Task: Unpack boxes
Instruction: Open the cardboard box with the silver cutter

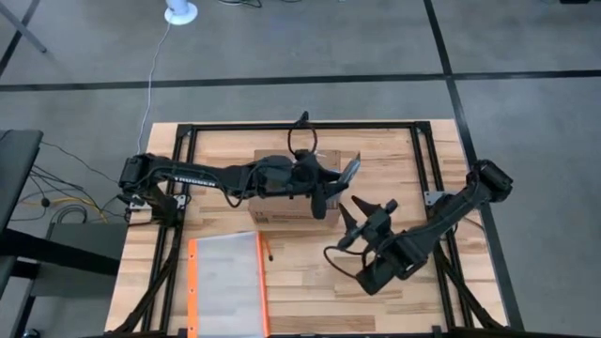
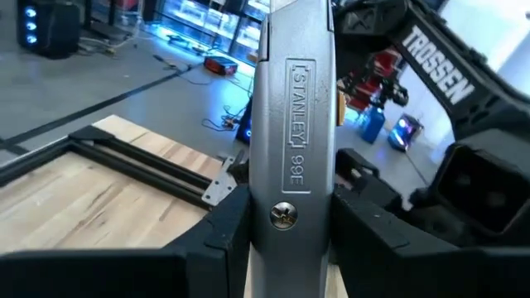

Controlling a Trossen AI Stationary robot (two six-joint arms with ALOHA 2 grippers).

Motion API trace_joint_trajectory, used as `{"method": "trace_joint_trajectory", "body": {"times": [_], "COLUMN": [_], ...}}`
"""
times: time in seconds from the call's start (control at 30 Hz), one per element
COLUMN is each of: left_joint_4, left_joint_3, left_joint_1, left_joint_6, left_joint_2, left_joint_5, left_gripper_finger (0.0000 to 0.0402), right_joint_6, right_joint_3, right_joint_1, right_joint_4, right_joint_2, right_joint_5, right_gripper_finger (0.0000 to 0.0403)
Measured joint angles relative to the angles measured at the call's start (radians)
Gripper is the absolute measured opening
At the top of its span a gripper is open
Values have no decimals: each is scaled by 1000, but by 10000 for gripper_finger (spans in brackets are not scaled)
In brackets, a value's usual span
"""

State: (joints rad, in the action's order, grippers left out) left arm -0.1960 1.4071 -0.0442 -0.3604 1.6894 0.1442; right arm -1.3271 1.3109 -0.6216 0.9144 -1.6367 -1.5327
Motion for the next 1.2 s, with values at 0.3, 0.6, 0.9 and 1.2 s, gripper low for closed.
{"method": "trace_joint_trajectory", "body": {"times": [0.3, 0.6, 0.9, 1.2], "left_joint_4": [12, -79, -154, -25], "left_joint_3": [0, 1, 2, 2], "left_joint_1": [2, 49, 112, 112], "left_joint_6": [46, -101, -322, -103], "left_joint_2": [0, 0, -2, -7], "left_joint_5": [-95, -140, -217, -355], "left_gripper_finger": [115, 115, 115, 115], "right_joint_6": [103, 298, 471, 448], "right_joint_3": [0, 0, 0, 7], "right_joint_1": [19, -51, -44, -25], "right_joint_4": [-96, -92, -91, -115], "right_joint_2": [0, 0, 0, 33], "right_joint_5": [11, 12, -37, -33], "right_gripper_finger": [171, 171, 171, 171]}}
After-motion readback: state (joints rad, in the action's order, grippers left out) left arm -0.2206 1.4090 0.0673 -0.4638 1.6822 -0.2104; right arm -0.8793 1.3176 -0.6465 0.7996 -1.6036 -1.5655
